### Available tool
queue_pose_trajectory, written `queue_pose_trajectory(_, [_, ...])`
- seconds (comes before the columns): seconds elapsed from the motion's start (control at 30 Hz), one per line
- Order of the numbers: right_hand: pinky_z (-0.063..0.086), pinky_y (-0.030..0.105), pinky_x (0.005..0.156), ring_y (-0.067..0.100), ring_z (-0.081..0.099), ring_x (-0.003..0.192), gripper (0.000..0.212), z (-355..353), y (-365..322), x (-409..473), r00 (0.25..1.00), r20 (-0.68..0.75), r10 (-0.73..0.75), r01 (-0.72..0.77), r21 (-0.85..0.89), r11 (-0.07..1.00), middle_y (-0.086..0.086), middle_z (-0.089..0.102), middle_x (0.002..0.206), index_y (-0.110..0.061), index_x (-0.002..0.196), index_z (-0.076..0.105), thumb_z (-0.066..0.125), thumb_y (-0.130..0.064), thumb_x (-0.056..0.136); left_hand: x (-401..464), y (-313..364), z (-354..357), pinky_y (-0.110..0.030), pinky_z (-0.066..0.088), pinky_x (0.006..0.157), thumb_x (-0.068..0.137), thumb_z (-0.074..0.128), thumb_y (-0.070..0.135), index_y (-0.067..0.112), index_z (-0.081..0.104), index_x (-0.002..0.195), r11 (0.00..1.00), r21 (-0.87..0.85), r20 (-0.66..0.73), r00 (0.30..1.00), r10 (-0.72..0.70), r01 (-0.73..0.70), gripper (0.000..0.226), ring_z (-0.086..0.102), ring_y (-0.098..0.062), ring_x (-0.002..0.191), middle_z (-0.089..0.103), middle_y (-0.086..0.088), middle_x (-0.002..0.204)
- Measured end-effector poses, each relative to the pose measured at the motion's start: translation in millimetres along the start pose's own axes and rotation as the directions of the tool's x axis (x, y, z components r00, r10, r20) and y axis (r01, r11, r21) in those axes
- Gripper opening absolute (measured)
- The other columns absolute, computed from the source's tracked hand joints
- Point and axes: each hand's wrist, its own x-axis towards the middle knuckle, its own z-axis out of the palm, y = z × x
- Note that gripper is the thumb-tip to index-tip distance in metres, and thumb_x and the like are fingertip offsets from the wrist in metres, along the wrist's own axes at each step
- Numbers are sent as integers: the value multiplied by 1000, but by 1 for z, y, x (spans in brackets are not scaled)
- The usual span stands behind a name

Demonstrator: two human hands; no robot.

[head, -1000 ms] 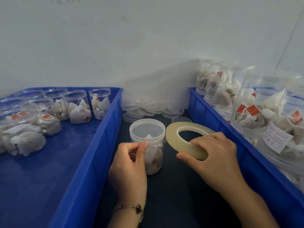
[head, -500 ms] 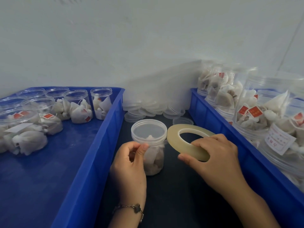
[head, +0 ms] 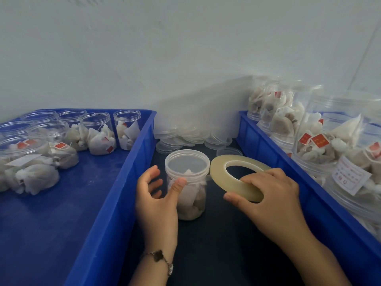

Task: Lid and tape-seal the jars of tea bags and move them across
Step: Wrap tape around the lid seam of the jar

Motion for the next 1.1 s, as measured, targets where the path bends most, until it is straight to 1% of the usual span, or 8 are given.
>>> queue_pose_trajectory(0.13, [16, 28, 84, 1, 33, 89, 60, 1, 0, 0, 1000, 4, 3, -3, 3, 1000, -35, 39, 75, -29, 82, 68, 39, -77, 60, 3, -4, 1, -17, 44, 84, 53, 73, 45, 38, 60, 107, 960, -201, 124, 978, -170, 192, 55, 58, 3, 106, 64, 19, 112])
queue_pose_trajectory(0.23, [17, 29, 84, 1, 33, 90, 61, 1, 0, 0, 1000, 14, 10, -10, 9, 1000, -34, 41, 75, -30, 81, 68, 38, -78, 60, 5, -7, 0, -19, 45, 84, 52, 71, 50, 40, 64, 102, 945, -218, 138, 967, -216, 243, 52, 61, 9, 99, 68, 26, 99])
queue_pose_trajectory(0.37, [18, 31, 84, 3, 35, 89, 60, 2, 0, 0, 1000, 7, 4, -4, 4, 1000, -35, 41, 75, -30, 80, 68, 39, -78, 61, 5, -7, 0, -17, 46, 81, 64, 64, 50, 42, 65, 96, 966, -179, 108, 980, -169, 187, 34, 62, 10, 95, 69, 27, 94])
queue_pose_trajectory(0.47, [17, 30, 84, 3, 35, 90, 60, 3, 0, 0, 1000, 0, 5, -5, 0, 1000, -35, 40, 75, -29, 80, 68, 39, -77, 61, 1, -6, 2, -13, 46, 82, 67, 51, 62, 35, 64, 112, 980, -141, 84, 988, -127, 138, 54, 59, 6, 104, 67, 17, 112])
queue_pose_trajectory(0.7, [16, 28, 84, 3, 36, 93, 62, 2, 1, 0, 999, 34, 21, -20, -13, 1000, -34, 42, 77, -31, 82, 67, 36, -79, 60, -1, -7, 1, -2, 42, 67, 61, 60, 61, 35, 58, 122, 996, -22, 89, 993, -82, 84, 66, 56, 14, 95, 62, 16, 114])
queue_pose_trajectory(0.9, [15, 28, 84, 1, 33, 92, 62, 2, 0, 1, 999, 43, 32, -32, -21, 999, -35, 40, 77, -32, 83, 66, 35, -80, 60, 0, -13, 8, -26, 25, 104, 45, 76, 54, 39, 16, 147, 991, 79, 256, 958, -127, 110, 119, 26, 4, 131, 27, 26, 142])
queue_pose_trajectory(1.0, [13, 26, 83, -2, 28, 90, 63, 2, 1, 1, 998, 34, 46, -45, -43, 998, -35, 39, 77, -33, 85, 66, 33, -80, 60, 2, -19, 8, -25, 39, 93, 47, 85, 47, 42, 37, 132, 987, 142, 260, 959, -112, 77, 98, 45, -4, 123, 47, 20, 134])
queue_pose_trajectory(1.1, [18, 33, 86, 3, 33, 93, 62, 1, 1, 0, 999, -34, 34, -36, -69, 997, -28, 42, 81, -29, 86, 68, 36, -77, 64, -4, -14, 8, -17, 39, 71, 35, 81, 60, 44, 36, 110, 973, 232, 169, 985, -40, -1, 89, 50, -1, 101, 48, 14, 116])
